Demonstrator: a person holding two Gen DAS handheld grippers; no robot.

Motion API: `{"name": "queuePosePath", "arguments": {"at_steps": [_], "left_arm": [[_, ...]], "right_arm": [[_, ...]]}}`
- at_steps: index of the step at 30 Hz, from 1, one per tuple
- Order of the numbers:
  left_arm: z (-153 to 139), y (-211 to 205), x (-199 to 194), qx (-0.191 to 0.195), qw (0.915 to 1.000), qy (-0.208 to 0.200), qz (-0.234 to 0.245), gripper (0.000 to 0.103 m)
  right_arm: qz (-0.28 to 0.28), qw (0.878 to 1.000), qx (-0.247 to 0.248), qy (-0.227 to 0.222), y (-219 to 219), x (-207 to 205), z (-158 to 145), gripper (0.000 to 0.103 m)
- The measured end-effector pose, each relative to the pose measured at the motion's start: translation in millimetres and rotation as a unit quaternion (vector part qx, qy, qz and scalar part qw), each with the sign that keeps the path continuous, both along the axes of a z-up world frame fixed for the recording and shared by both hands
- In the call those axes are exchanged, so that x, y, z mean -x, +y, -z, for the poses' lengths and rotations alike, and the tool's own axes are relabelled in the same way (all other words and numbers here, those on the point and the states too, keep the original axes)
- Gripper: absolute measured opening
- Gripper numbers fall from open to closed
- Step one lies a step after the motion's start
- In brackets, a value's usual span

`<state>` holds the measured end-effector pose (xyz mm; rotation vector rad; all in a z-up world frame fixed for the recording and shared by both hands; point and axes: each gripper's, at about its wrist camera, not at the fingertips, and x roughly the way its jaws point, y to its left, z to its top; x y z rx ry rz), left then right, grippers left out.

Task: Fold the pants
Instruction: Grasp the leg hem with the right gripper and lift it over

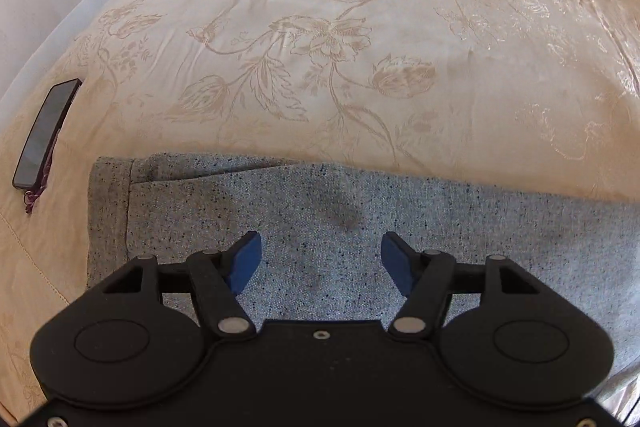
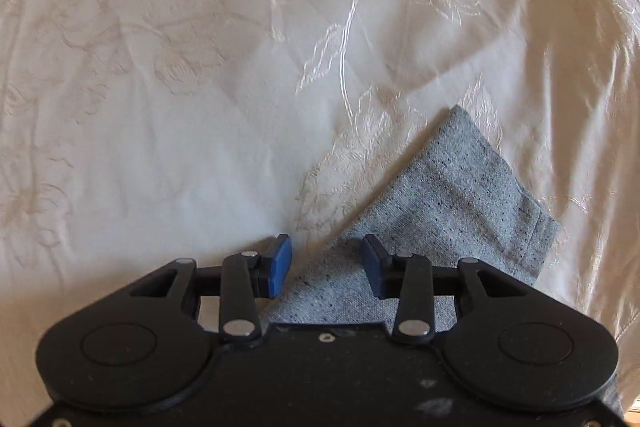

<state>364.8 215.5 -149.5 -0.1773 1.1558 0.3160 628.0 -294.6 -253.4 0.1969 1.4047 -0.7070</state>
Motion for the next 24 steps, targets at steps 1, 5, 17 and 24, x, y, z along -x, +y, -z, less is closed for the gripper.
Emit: {"name": "queuePosePath", "arguments": {"at_steps": [1,5,17,24], "left_arm": [[-2,5,-2,0.007,1.0,-0.001,-0.003,0.068],[-11,19,-16,0.027,0.9996,0.002,-0.012,0.068],[5,59,-78,0.114,0.9879,0.068,-0.079,0.069],[32,57,-91,0.091,0.9812,0.137,-0.101,0.071]], "right_arm": [[0.008,1.0,-0.001,-0.006,-2,5,-3,0.032],[0.041,0.998,-0.045,-0.037,-20,53,-25,0.003],[0.042,0.992,-0.087,-0.077,-35,190,-57,0.003],[0.039,0.991,-0.087,-0.093,-32,192,-58,0.003]]}}
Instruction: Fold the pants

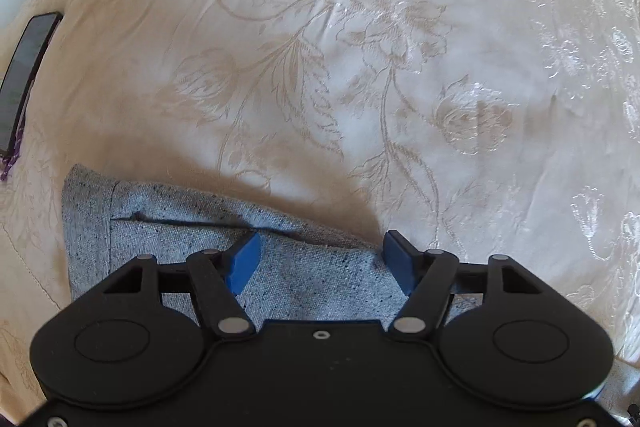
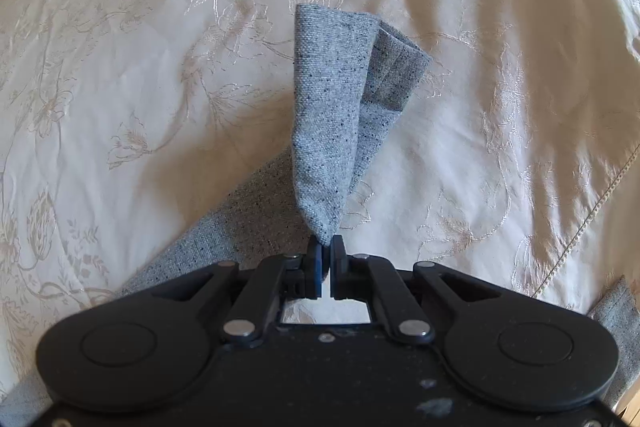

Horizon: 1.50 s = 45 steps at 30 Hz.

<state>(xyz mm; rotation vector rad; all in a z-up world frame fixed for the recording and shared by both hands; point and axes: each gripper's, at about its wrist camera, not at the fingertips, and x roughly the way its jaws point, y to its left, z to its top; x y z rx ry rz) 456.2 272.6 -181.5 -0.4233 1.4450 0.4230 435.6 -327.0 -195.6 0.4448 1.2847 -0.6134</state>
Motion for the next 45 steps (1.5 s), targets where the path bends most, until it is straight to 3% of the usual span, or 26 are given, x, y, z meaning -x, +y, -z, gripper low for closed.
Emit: {"name": "queuePosePath", "arguments": {"at_steps": [6,7,8,9,11,14,21,24,27,30,34,37,42,45], "left_arm": [[25,-2,-8,0.004,0.999,0.042,-0.015,0.08],[28,-2,-9,0.007,0.9988,0.039,-0.028,0.075],[28,-2,-8,0.014,0.9988,0.029,-0.037,0.056],[26,-1,-6,0.022,0.9984,0.021,-0.048,0.049],[17,1,2,0.024,0.9974,0.0,-0.068,0.019],[-9,-7,27,0.01,0.9984,-0.043,-0.035,0.011],[-102,-34,137,-0.02,0.9884,-0.148,0.028,0.01],[-122,-48,200,-0.028,0.9844,-0.17,0.037,0.01],[-122,-63,254,-0.038,0.985,-0.163,0.042,0.01],[-98,-70,298,-0.049,0.9894,-0.131,0.038,0.01],[-51,-78,336,-0.067,0.9942,-0.081,0.025,0.01],[-34,-83,345,-0.088,0.9933,-0.07,0.025,0.01],[-61,-86,355,-0.087,0.9904,-0.105,0.025,0.009],[-81,-86,364,-0.093,0.9879,-0.12,0.032,0.0]], "right_arm": [[-0.007,1.0,0.005,-0.006,3,-3,-5,0.003],[-0.008,1.0,0.005,-0.008,3,-6,-4,0.003],[-0.01,1.0,0.006,-0.01,3,-6,-4,0.003],[-0.011,1.0,0.007,-0.014,4,-5,-7,0.003],[-0.011,1.0,0.006,-0.024,4,-2,-15,0.003],[-0.02,0.999,0.002,-0.04,3,8,-34,0.003],[-0.033,0.997,-0.004,-0.073,-12,77,-89,0.003],[-0.021,0.997,-0.009,-0.075,-25,128,-106,0.003],[-0.01,0.998,-0.002,-0.058,-33,184,-109,0.003],[-0.009,0.999,0.004,-0.031,-36,235,-100,0.003],[-0.008,1.0,-0.007,0.005,-33,283,-64,0.003],[-0.019,1.0,-0.009,0.019,-31,299,-42,0.003],[-0.022,1.0,-0.006,0.002,-36,310,-50,0.003],[-0.016,1.0,0.001,-0.016,-35,320,-65,0.003]]}}
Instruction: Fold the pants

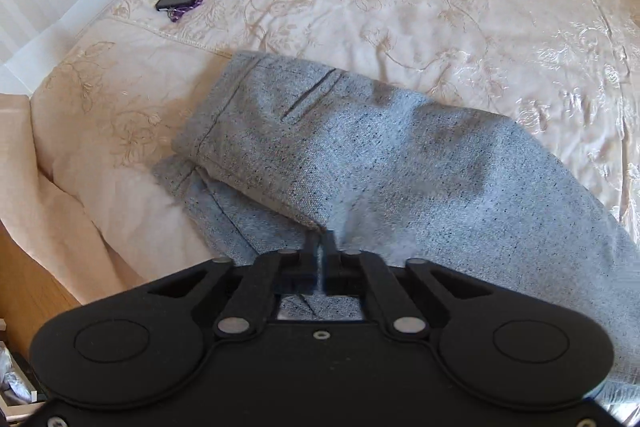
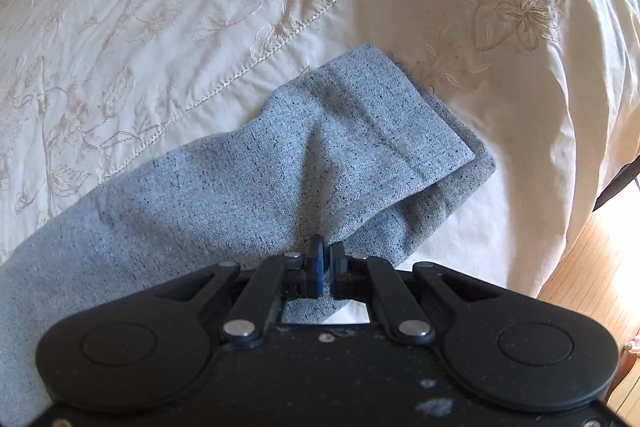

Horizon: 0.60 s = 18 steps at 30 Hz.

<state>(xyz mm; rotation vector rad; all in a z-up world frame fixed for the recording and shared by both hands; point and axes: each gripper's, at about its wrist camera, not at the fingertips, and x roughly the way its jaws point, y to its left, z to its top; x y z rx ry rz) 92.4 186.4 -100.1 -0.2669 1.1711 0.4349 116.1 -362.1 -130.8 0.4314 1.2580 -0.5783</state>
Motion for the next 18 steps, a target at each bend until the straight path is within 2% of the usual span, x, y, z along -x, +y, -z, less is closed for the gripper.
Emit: {"name": "queuePosePath", "arguments": {"at_steps": [2,5,6,8,10,12,14,18], "left_arm": [[1,3,6,-0.003,1.0,0.007,-0.004,0.0],[25,11,14,0.019,0.9992,0.034,0.001,0.0],[35,13,15,0.03,0.9985,0.045,0.004,0.0],[39,13,16,0.061,0.9973,0.035,0.023,0.002],[33,7,15,0.058,0.9971,0.015,0.047,0.009],[31,6,10,0.065,0.9956,-0.001,0.066,0.021],[35,9,3,0.083,0.9943,0.001,0.066,0.04],[43,17,-8,0.102,0.9937,0.011,0.045,0.04]], "right_arm": [[-0.003,1.0,0.015,0.007,4,3,4,0.003],[-0.001,1.0,0.021,0.017,5,9,27,0.003],[-0.002,0.999,0.024,0.027,5,10,36,0.003],[0.009,0.999,0.025,0.039,3,12,49,0.003],[0.021,0.999,0.023,0.035,2,13,51,0.003],[0.02,0.999,0.032,0.037,5,11,51,0.004],[0.016,0.998,0.043,0.036,10,9,49,0.005],[0.014,0.998,0.058,0.036,16,4,52,0.006]]}}
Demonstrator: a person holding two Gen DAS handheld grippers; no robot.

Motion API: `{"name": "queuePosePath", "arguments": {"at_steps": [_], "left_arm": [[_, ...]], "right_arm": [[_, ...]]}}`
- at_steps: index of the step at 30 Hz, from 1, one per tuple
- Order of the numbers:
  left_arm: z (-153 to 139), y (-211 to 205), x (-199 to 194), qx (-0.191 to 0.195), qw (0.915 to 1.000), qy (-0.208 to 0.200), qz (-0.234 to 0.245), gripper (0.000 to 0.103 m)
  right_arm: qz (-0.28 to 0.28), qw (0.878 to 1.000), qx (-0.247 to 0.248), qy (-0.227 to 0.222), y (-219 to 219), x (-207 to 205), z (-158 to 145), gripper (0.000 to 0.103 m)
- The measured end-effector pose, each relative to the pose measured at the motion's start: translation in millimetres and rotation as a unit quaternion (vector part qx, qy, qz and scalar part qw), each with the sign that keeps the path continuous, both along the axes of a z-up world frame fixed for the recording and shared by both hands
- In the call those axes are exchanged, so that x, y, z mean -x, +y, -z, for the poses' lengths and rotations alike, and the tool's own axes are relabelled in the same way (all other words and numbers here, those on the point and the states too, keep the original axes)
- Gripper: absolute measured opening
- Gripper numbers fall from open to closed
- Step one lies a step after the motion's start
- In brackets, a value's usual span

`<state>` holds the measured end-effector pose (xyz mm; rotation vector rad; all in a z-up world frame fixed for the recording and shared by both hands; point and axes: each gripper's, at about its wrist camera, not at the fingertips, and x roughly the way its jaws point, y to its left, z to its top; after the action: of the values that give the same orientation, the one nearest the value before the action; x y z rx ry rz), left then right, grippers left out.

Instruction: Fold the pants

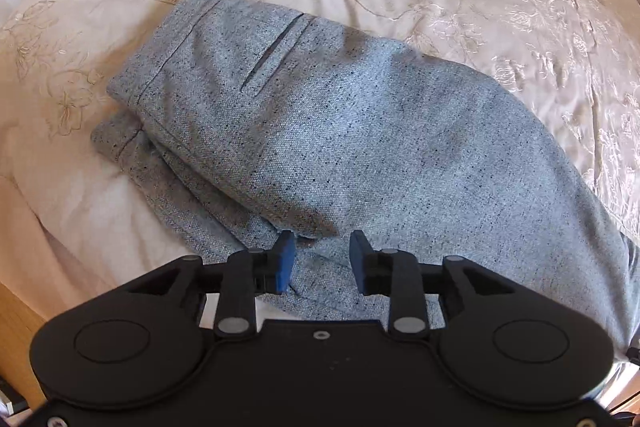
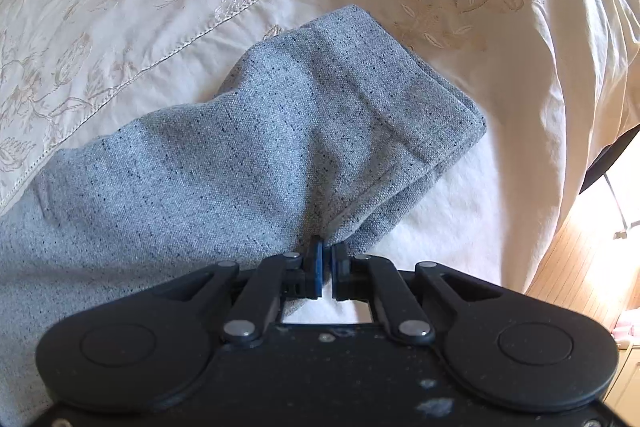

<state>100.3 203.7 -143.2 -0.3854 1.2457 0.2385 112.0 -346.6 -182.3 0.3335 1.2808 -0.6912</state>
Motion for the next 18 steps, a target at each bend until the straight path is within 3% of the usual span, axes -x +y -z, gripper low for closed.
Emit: {"name": "queuePosePath", "arguments": {"at_steps": [3,4,7,9,10,14,18], "left_arm": [[6,7,-7,-0.009,0.9999,0.005,-0.011,0.044],[10,11,-10,-0.011,0.9997,0.011,-0.018,0.049],[26,19,-19,0.001,0.999,0.03,-0.033,0.054],[36,18,-28,0.004,0.9986,0.044,-0.028,0.045],[35,19,-30,0.002,0.9987,0.038,-0.032,0.013],[-4,28,-21,0.038,0.9964,0.005,-0.076,0.012],[-47,25,2,0.026,0.9987,-0.023,-0.038,0.012]], "right_arm": [[0.003,1.0,0.009,-0.001,5,1,-1,0.007],[0.003,1.0,0.012,0.0,6,1,-2,0.007],[0.003,1.0,0.021,0.0,9,0,-3,0.007],[0.005,1.0,0.025,-0.002,12,0,-4,0.007],[0.003,1.0,0.03,-0.004,14,0,-5,0.007],[-0.012,0.998,0.056,-0.022,20,2,-26,0.004],[-0.015,0.996,0.06,-0.058,20,12,-56,0.004]]}}
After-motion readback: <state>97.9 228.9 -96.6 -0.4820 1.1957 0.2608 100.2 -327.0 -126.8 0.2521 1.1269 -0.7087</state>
